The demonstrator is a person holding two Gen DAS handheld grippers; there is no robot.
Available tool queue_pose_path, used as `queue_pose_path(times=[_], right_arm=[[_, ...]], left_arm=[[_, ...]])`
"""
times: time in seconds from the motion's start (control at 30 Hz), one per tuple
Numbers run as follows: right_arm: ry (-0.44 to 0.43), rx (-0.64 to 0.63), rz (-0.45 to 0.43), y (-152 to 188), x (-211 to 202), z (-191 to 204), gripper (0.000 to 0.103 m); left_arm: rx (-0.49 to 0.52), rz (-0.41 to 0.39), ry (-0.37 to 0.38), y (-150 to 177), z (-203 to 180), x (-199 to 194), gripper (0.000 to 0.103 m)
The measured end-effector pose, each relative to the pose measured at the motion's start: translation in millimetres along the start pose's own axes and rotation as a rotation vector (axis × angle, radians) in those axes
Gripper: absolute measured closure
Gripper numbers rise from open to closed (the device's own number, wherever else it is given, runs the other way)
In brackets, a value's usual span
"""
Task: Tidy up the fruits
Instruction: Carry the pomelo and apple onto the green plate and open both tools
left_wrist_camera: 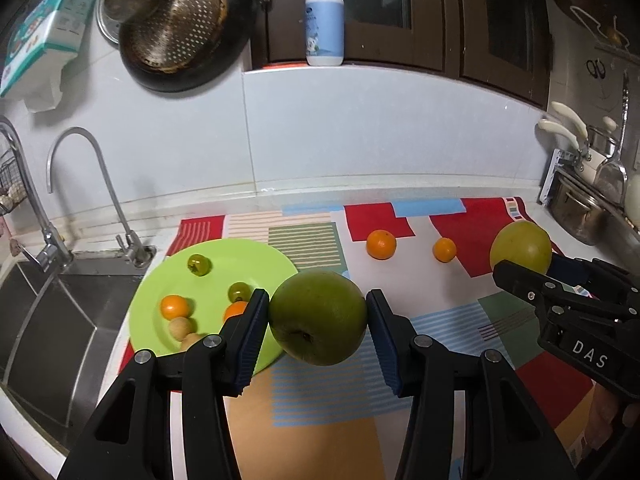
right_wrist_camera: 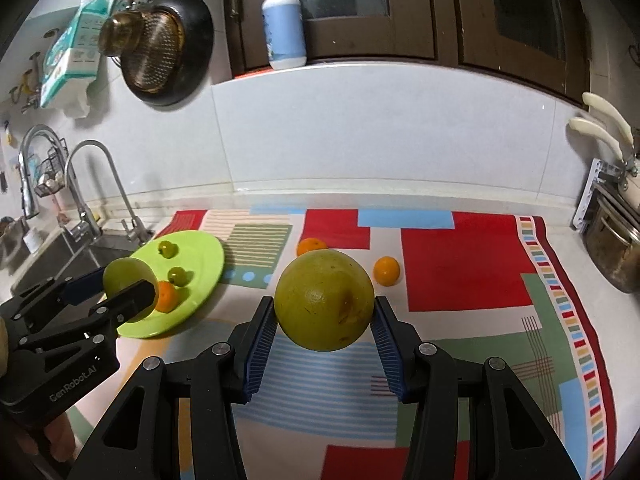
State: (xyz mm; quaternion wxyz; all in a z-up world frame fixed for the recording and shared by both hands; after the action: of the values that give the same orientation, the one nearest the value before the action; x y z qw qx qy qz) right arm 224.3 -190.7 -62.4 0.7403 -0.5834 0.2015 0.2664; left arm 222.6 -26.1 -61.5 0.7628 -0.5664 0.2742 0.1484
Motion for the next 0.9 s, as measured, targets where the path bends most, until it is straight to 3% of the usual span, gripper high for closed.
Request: queue_pose_path(times=[0.4, 0.9], right_arm=[[-0.019, 0.006, -0.039, 9.8, -19.8, 44.6, 0.054], [-0.041, 0.001, -0.049, 20.5, -9.0, 106.9, 0.054]], left_arm=[[0.017, -0.047, -0.009, 8.0, 39.1, -32.3, 0.054], [0.030, -0.054, -0.013, 21.5, 95.9, -33.3, 0.054]])
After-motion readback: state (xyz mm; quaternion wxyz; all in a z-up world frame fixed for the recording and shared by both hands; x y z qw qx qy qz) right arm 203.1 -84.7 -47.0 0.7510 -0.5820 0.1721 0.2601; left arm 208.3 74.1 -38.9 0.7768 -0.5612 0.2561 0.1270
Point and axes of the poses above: each gripper's, at about its wrist camera, not at the fingertips, and x roughly the way its jaws point, z to its left, y to its underside, the point moved 7 cm from there along x, roughly the way its jaws point, and after that the axes turned 14 degrees about x, right-handed, at the moved point
